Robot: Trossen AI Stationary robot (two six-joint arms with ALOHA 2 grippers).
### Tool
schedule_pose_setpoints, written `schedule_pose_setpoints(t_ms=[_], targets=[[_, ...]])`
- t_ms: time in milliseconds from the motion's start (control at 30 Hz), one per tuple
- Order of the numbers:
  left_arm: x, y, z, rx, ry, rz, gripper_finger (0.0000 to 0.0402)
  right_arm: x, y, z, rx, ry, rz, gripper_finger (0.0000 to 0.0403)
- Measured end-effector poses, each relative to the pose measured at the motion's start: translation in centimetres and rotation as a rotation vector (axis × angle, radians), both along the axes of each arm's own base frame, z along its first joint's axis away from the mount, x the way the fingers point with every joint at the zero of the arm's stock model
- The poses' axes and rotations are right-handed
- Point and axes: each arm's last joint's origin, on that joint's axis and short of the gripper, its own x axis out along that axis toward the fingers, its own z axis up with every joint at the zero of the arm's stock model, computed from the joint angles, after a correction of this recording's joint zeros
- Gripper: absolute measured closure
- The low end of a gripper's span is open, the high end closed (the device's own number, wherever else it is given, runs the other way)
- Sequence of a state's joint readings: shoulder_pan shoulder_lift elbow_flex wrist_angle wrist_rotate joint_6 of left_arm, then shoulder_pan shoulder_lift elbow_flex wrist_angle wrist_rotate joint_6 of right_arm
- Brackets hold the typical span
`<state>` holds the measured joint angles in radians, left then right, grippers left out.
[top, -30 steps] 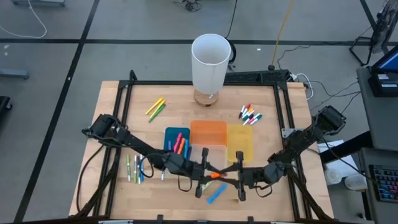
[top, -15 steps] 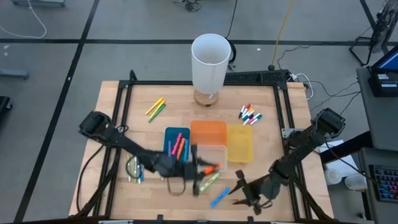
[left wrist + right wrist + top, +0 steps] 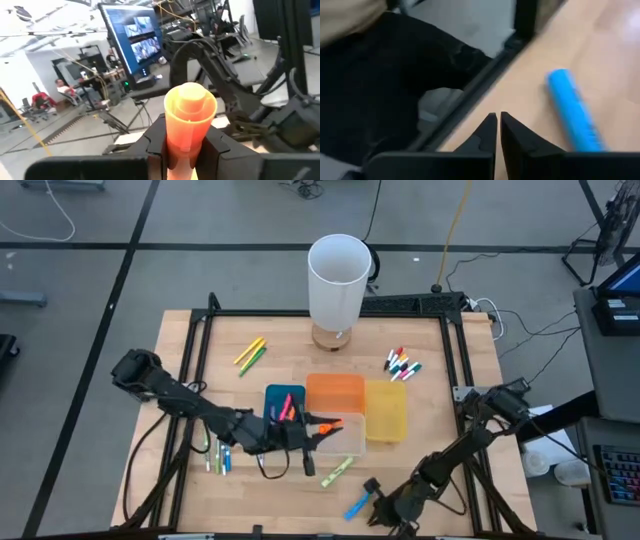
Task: Pick & Place Markers
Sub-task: Put the large orange highlighter pen into the blue bin
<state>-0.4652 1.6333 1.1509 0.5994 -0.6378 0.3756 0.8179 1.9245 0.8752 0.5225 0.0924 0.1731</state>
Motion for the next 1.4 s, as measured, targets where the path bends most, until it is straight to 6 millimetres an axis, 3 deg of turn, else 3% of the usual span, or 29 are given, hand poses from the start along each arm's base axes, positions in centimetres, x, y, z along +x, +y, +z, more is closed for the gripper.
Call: schedule_pose_setpoints(t_ms=[467,733,900,1033,1400], targets=[[-2.0,0.7,1.0,-0.084,0.081,0.156,0.0344,1.7,-1.7,-0.1,-0.005,-0.003,-0.073,0.0402],[-2.5,0.0,0.1,-0.114,0.134,0.214,0.0344,1.6,-1.7,-0.1,-0.005,-0.003,-0.07,0.0403],[-3.3,-0.3,-1.2,-0.236,0.163,0.348,0.0344,1.6,-1.6,-0.1,-0.005,-0.003,-0.069,0.0403],[-4.0,0.1,-2.9,-0.43,0.17,0.438,0.0344,1.6,-1.6,-0.1,-0.004,-0.003,-0.068,0.0403],[-7.2,3.7,-6.9,-0.769,0.336,0.764,0.0344,1.6,-1.6,0.0,0.01,-0.001,-0.052,0.0403]])
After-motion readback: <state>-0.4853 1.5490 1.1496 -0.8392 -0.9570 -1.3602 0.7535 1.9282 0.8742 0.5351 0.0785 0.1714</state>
